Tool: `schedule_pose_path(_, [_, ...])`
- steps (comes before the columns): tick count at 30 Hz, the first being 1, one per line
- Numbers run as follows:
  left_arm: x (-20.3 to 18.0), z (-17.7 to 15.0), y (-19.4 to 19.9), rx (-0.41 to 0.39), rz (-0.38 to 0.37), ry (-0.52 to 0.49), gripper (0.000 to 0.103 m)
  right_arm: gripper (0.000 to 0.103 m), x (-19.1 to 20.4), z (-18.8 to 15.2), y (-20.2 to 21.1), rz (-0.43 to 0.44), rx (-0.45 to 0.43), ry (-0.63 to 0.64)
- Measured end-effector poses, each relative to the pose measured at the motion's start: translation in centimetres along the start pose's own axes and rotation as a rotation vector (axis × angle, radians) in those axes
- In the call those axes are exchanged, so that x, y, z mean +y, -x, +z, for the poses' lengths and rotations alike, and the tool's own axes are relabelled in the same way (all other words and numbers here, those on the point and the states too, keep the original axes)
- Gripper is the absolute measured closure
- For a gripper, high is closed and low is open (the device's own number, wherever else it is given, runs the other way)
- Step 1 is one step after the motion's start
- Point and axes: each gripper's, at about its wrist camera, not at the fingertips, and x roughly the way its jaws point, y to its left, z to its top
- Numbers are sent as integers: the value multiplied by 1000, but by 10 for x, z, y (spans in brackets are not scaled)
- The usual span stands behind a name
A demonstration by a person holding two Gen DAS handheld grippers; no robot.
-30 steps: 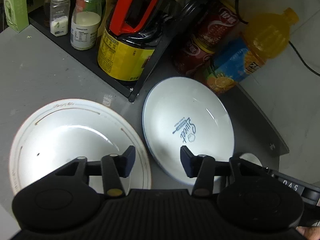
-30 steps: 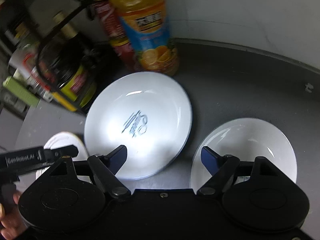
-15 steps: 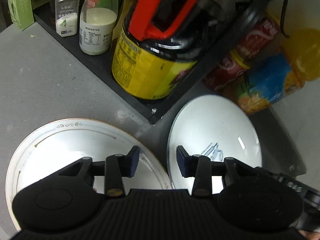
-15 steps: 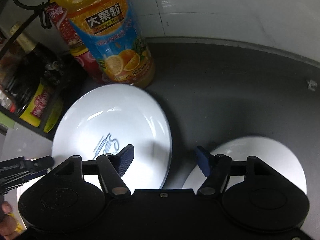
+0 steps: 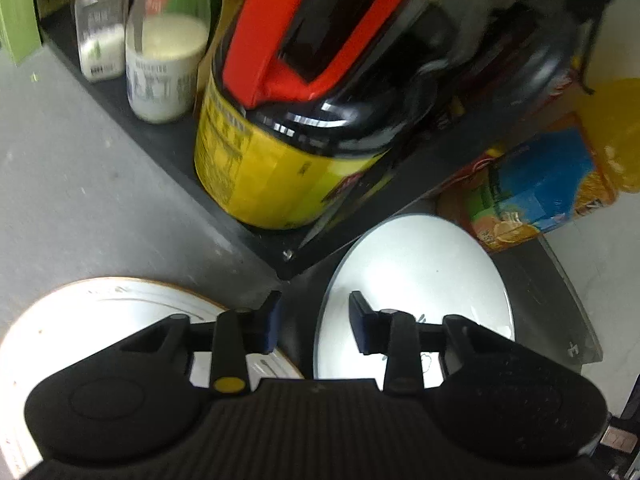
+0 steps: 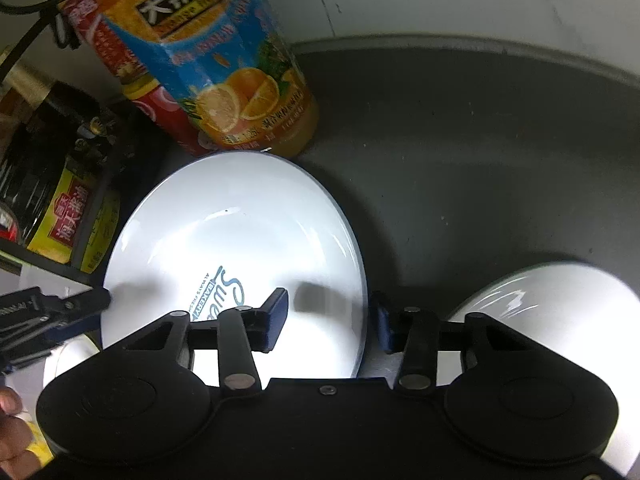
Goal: Organize plates and bowls
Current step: 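Grasp the rim of the white 'Sweet' plate with the right gripper, then lift the 'Sweet' plate and carry it over the large rimmed white plate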
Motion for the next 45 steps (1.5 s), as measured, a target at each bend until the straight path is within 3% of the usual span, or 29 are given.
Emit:
schedule_pose_path(9, [4,-6,-22,33,-54,55,89,66,-11,5,-1,46,-17,-41])
schedule_pose_path(12, [3,-8,-21,32,-46,62,90,75,-13,3,0,34,-21,-30])
schedule_pose_path(13, [1,-7,-23,37,-49,69,90,83,-17,3,2,20,-24,-33])
schedule_pose_path(26, [5,-3,7,32,-120,11,93,96,-30,-16,44,89,-93,-121])
schedule_pose_path(45, [25,-5,68,17,-188,-68,93,97,3,-50,96,118,-190,-147])
